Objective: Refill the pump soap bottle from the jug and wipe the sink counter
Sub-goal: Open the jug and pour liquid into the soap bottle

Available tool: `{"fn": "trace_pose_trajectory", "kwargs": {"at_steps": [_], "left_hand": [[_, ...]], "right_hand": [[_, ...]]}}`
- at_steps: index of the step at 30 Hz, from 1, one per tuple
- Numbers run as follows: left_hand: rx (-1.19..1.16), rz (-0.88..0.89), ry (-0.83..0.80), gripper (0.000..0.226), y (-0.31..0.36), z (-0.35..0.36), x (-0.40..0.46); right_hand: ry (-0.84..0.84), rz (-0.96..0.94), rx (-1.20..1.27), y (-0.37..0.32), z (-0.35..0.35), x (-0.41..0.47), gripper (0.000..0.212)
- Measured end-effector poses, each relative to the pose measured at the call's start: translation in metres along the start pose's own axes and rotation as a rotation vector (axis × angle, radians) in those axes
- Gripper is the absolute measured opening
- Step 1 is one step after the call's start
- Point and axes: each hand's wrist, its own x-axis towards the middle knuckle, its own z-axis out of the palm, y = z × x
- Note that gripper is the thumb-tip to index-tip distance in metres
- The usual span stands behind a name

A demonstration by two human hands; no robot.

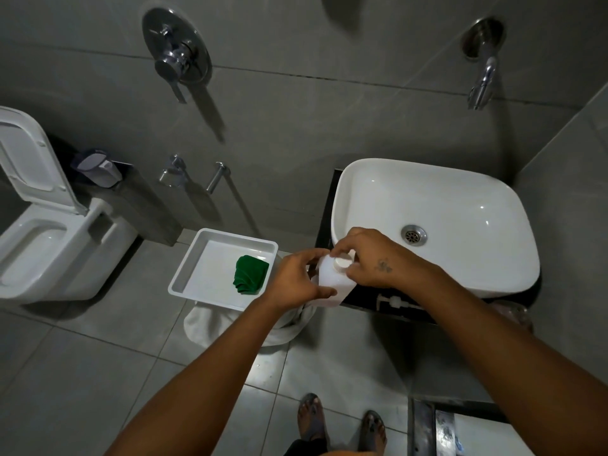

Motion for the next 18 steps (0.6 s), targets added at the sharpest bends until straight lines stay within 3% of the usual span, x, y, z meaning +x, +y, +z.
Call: {"fn": "trace_pose_trajectory", "kwargs": {"at_steps": [4, 7, 11, 14, 16, 18], "left_hand": [[-0.012, -0.025, 0.004, 0.086, 0.002, 0.001, -0.004], [0.004, -0.022, -0.004, 0.085, 0.004, 0.002, -0.006], [-0.012, -0.025, 0.008, 0.085, 0.004, 0.003, -0.009], [0.016, -0.015, 0.000, 0.087, 0.005, 0.005, -0.012], [0.031, -0.013, -0.002, 0.087, 0.006, 0.007, -0.014], [0.032, -0.008, 0.002, 0.088, 0.005, 0.008, -0.016]], "right_hand": [[0.047, 0.009, 0.040, 0.000, 0.002, -0.002, 0.047], [-0.010, -0.014, 0.007, 0.000, 0.000, -0.004, 0.036], [0.012, -0.003, 0.022, -0.001, 0.000, -0.009, 0.055], [-0.063, -0.009, -0.094, -0.001, -0.004, -0.008, 0.043], [-0.151, -0.067, -0.064, -0.003, -0.006, -0.011, 0.062], [-0.096, -0.036, -0.089, -0.001, -0.005, -0.013, 0.079]]}}
